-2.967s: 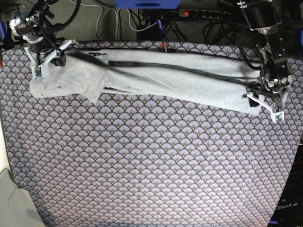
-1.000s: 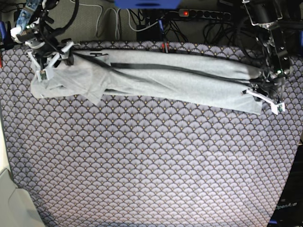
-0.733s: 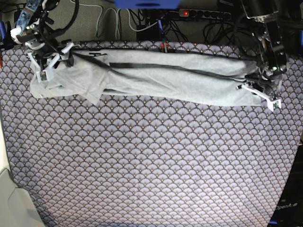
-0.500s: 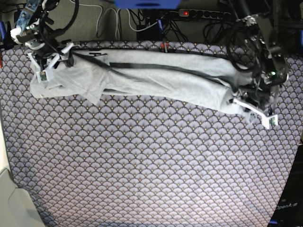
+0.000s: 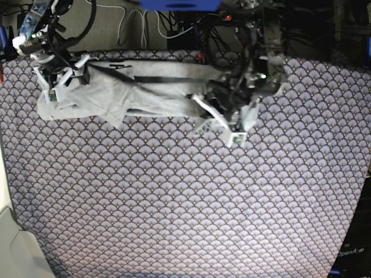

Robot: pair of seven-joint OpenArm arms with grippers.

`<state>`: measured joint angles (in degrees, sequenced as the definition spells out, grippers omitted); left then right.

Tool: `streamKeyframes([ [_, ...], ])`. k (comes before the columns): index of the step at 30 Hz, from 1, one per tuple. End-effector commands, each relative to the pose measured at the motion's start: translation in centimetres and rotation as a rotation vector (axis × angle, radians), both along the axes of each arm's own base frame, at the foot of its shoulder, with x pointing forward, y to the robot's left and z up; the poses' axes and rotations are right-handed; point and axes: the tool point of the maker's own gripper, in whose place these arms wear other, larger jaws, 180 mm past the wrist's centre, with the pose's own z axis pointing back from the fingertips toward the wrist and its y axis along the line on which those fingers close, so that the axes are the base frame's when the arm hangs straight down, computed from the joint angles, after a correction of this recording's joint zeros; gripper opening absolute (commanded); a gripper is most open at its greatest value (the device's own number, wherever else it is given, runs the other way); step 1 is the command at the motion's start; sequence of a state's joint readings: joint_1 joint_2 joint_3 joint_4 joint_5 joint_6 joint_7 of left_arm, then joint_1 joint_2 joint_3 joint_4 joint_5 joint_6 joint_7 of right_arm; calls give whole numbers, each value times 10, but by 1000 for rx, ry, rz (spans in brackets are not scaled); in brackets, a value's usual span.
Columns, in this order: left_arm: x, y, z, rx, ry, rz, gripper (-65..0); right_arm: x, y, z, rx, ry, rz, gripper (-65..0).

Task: Fold the T-shirt properly
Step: 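Grasp the strip end with the left gripper and lift it, then fold the held strip end inward toward the right gripper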

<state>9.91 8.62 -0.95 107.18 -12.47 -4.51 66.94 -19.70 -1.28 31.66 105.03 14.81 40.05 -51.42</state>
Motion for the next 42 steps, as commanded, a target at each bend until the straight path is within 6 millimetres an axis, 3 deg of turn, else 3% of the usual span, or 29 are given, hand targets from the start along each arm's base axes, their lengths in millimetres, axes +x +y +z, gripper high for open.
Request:
streamKeyframes([
  [1, 7, -10, 10, -27, -44, -10, -646, 6, -2, 7, -3, -33, 0, -389],
  [11, 7, -74, -5, -24, -68, -92, -646, 1, -9, -7, 3, 8, 0, -389],
  [18, 13, -99, 4, -46, -136, -147, -646, -2, -17, -15, 1, 34, -2, -389],
  [26, 5, -118, 13, -154, -109, -175, -632, -1, -18, -13, -5, 31, 2, -389],
  [37, 2, -128, 26, -257, -95, -176, -195, -1, -18, -13, -6, 29, 2, -389],
  [40, 15, -114, 47, -281, -158, -127, -141, -1, -18, -13, -6, 29, 2, -389],
  [42, 23, -101, 54, -287, -179, -87, -161, -1, -18, -13, -6, 29, 2, -389],
])
